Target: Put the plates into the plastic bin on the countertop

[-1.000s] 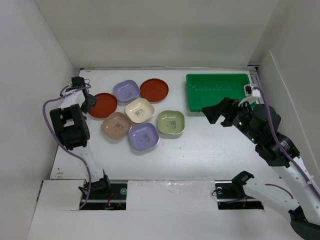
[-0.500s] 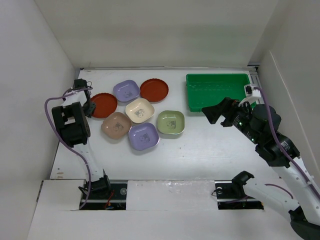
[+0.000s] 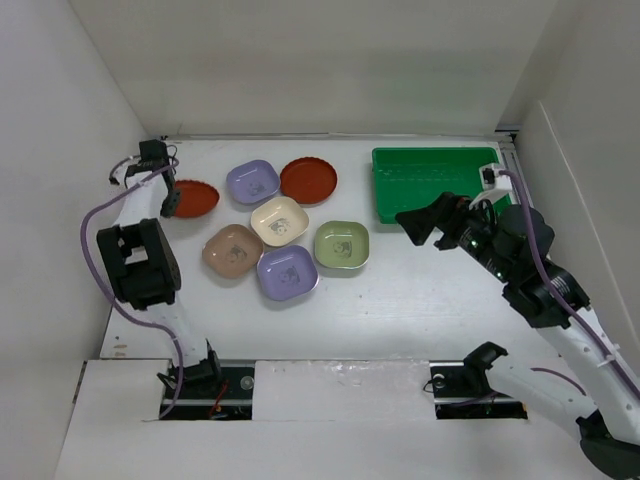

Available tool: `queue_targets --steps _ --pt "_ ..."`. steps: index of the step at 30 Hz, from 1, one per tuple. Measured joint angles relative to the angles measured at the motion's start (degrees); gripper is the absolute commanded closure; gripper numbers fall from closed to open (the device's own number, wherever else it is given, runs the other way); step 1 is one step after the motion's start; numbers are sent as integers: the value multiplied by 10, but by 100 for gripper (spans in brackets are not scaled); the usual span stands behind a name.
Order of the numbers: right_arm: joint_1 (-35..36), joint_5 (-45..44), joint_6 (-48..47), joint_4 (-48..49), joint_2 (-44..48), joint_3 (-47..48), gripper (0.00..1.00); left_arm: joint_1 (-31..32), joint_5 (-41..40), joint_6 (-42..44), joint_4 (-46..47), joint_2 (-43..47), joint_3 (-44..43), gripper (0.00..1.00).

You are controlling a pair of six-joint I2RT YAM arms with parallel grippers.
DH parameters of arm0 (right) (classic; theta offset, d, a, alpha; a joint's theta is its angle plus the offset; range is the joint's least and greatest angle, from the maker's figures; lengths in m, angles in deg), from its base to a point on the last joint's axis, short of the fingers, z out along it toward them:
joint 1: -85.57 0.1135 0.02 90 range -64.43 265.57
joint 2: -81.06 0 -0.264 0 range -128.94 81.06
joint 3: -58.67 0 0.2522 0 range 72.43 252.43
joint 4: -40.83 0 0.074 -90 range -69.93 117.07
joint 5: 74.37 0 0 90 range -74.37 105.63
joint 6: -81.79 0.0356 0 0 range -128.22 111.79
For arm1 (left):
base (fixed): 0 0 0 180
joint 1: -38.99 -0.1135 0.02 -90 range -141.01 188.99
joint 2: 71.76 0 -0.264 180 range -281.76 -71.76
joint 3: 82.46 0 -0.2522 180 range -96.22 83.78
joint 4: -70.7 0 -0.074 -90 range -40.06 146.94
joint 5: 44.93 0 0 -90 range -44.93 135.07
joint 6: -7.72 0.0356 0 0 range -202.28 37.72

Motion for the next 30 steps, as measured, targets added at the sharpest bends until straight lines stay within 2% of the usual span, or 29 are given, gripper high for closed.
queue_targets --steps 4,6,9,13,17,20,27,28,30 --pt "0 40 -6 53 -45 -12 0 42 -7 41 9 86 -33 100" --pt "0 58 -13 88 -93 -8 0 92 -8 65 23 134 -44 100" --pt "0 74 -24 110 -198 36 0 206 -14 98 37 181 -70 100" --pt "-2 77 -39 121 -338 132 0 353 -19 135 35 177 -115 100" --pt "-18 75 -57 117 -431 234 6 446 -39 155 7 147 -144 100" --pt "-42 69 -69 124 -472 271 8 479 -36 162 -11 139 -148 100" --pt "-68 64 -77 125 -488 250 9 470 -24 170 -9 162 -130 100" --pt "-68 64 -78 126 -488 245 12 469 -22 172 -9 167 -128 100" --pt "-68 66 -80 126 -488 238 24 468 -15 176 -7 174 -126 100"
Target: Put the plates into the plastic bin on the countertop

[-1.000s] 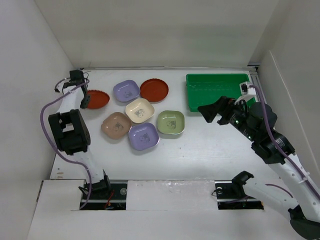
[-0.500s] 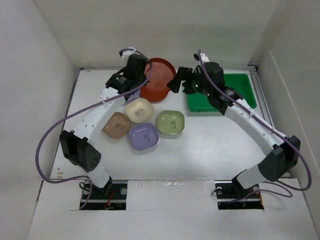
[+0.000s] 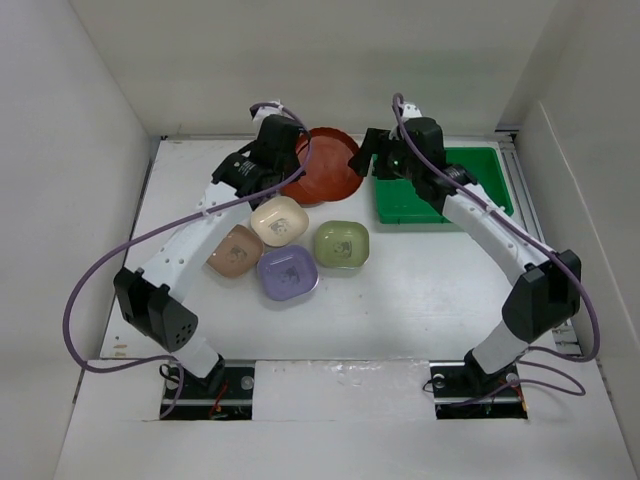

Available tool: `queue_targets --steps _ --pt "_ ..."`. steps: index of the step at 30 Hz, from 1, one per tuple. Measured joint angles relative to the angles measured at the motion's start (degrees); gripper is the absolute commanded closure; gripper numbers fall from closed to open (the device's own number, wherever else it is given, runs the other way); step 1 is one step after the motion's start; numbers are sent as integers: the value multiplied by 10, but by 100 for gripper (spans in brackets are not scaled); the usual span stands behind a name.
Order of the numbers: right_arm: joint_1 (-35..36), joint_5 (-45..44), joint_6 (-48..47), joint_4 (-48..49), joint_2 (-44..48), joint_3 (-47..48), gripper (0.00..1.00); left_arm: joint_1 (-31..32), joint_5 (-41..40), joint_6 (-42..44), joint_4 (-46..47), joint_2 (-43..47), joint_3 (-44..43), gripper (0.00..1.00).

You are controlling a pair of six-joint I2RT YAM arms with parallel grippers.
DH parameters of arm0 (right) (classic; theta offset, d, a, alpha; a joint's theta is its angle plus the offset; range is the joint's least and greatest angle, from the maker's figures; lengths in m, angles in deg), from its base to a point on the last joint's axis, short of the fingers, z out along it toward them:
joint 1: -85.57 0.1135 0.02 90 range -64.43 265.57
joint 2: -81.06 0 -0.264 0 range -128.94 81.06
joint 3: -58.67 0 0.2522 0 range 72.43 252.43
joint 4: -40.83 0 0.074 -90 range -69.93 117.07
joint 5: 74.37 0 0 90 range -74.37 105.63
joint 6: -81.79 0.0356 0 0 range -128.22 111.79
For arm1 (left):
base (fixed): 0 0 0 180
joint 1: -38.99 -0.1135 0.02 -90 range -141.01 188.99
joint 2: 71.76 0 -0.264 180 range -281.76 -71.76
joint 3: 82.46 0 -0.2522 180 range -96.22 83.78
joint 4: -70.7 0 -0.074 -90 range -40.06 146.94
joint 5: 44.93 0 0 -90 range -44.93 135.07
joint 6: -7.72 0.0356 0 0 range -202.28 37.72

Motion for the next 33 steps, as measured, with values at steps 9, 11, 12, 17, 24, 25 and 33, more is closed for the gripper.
queue_targets --steps 9,11,12,17,24,25,33 --pt "-5 39 1 17 -7 -25 93 0 43 18 21 32 19 100" --pt "-9 46 7 20 -8 -29 100 0 43 22 21 33 19 100" --pt "-12 47 9 22 -8 -29 100 0 45 23 19 33 19 93" --pt "-29 49 24 25 -8 -32 100 -1 48 32 19 32 7 46" --pt "-112 30 76 23 -8 -33 100 -24 0 35 15 32 -44 0" --pt "-130 23 84 21 -8 -33 100 -25 -14 36 15 32 -48 0" --pt "-251 -37 114 3 -104 -1 100 -25 -61 36 17 47 13 0"
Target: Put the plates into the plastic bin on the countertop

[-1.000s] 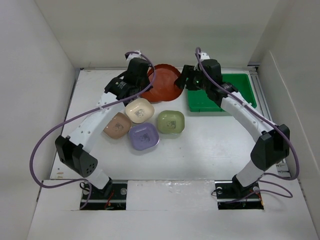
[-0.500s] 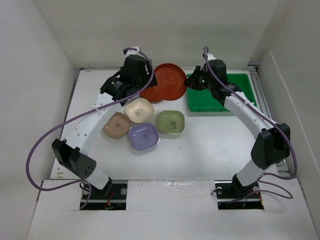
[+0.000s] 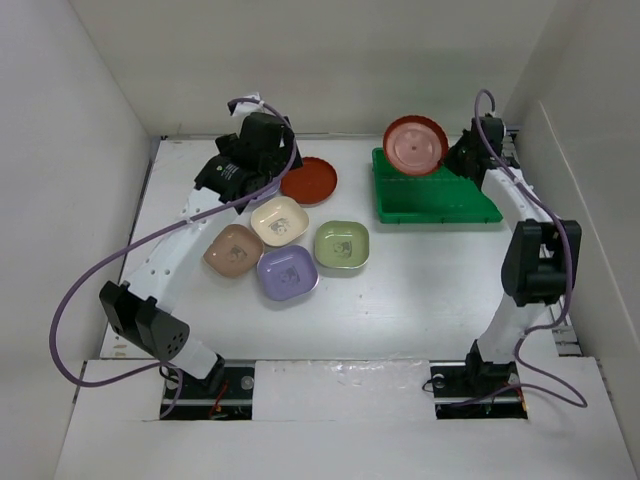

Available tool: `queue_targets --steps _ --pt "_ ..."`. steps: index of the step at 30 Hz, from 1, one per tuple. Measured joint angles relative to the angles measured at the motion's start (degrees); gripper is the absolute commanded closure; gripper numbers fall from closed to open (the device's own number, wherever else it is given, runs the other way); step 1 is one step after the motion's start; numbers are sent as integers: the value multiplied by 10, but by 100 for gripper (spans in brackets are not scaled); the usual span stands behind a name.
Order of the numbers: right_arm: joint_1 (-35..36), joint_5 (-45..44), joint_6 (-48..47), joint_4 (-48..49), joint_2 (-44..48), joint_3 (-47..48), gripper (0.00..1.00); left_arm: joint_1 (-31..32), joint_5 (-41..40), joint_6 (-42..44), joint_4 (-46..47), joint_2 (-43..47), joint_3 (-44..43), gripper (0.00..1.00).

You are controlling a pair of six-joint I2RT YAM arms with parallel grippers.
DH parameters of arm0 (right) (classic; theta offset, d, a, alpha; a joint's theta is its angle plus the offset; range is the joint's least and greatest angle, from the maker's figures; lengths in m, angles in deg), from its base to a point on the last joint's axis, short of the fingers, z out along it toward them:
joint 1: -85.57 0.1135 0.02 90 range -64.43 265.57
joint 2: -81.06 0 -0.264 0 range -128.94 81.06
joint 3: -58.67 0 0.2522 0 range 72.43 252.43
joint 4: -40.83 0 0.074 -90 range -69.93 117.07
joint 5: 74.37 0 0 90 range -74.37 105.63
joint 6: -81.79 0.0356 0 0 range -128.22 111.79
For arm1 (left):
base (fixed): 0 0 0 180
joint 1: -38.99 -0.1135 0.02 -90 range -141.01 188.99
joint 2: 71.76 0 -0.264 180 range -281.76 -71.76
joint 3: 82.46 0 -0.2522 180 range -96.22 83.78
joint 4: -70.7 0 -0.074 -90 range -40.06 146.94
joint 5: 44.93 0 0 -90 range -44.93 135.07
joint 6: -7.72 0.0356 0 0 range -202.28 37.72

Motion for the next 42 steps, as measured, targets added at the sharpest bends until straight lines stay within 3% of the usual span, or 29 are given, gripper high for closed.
queue_targets --steps 11,13,15,22,27,30,36,39,42 --pt "-19 -19 0 -42 -115 17 98 0 1 5 -2 20 16 0" --pt "-16 -25 0 -48 -123 24 76 0 2 7 -2 24 16 0" --pt "-14 -34 -1 -52 -134 35 47 0 2 8 -3 24 16 0" --pt "5 -76 -3 -65 -125 31 14 0 2 9 -14 19 12 0" --pt "66 -122 -6 -73 -45 18 12 0 -18 -5 -38 -2 -7 0" --pt "133 -122 -21 -90 -33 91 12 0 -28 -23 -49 -24 -18 0" --pt "251 -104 -45 -124 -139 330 16 -66 57 -40 -32 -58 -7 0" --pt "278 -101 -50 -161 -221 437 17 -120 73 -40 -28 -87 -9 0" --pt "281 -94 -56 -191 -299 495 19 -135 66 -39 -30 -114 -14 0"
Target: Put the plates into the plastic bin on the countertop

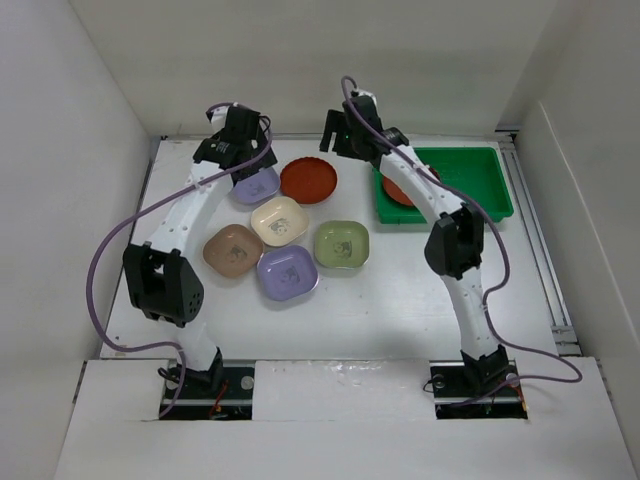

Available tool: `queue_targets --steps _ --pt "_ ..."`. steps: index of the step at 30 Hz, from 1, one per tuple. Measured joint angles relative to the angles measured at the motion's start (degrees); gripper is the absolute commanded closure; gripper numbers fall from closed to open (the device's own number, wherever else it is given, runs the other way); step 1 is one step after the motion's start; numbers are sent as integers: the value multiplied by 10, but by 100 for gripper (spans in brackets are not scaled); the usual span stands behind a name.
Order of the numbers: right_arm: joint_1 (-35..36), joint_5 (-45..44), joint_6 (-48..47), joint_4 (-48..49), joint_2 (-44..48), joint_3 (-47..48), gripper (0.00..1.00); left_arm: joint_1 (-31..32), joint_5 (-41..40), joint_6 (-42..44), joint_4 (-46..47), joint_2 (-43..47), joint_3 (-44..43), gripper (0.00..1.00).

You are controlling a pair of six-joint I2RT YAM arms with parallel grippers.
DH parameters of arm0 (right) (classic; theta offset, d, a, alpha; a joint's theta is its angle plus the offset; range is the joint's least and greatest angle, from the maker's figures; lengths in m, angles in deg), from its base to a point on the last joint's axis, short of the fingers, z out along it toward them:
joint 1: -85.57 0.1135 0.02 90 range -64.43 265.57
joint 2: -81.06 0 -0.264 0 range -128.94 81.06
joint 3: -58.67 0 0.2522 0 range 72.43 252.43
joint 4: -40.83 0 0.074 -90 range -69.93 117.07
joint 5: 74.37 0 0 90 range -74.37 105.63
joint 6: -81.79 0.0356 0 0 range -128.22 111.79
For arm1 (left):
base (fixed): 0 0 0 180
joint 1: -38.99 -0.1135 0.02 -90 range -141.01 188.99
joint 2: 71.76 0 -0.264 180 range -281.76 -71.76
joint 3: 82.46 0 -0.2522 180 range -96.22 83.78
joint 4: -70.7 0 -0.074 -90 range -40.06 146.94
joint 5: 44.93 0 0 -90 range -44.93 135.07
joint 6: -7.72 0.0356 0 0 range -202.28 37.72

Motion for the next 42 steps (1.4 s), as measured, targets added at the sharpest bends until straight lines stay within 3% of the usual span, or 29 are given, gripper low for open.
queue_targets --steps 9,18,21,25,26,29,40,42 --pt "-4 9 -2 -39 -76 -31 20 -78 49 3 18 -5 17 0" --pt "-5 17 -1 -31 -123 -6 28 -70 77 3 27 2 29 0" --pt "-8 17 3 -31 -150 0 37 -70 85 3 28 10 35 0" --pt "-13 19 16 -23 -156 8 71 -70 97 3 31 14 36 0" --pt "-15 20 19 -24 -159 8 84 -70 99 3 33 14 36 0" --pt "-20 24 34 -20 -164 8 100 -70 106 3 37 14 36 0" --pt "-24 0 87 -19 -157 5 100 -70 124 3 45 14 36 0" --pt "-26 -2 96 2 -125 -40 100 -70 124 3 45 14 36 0"
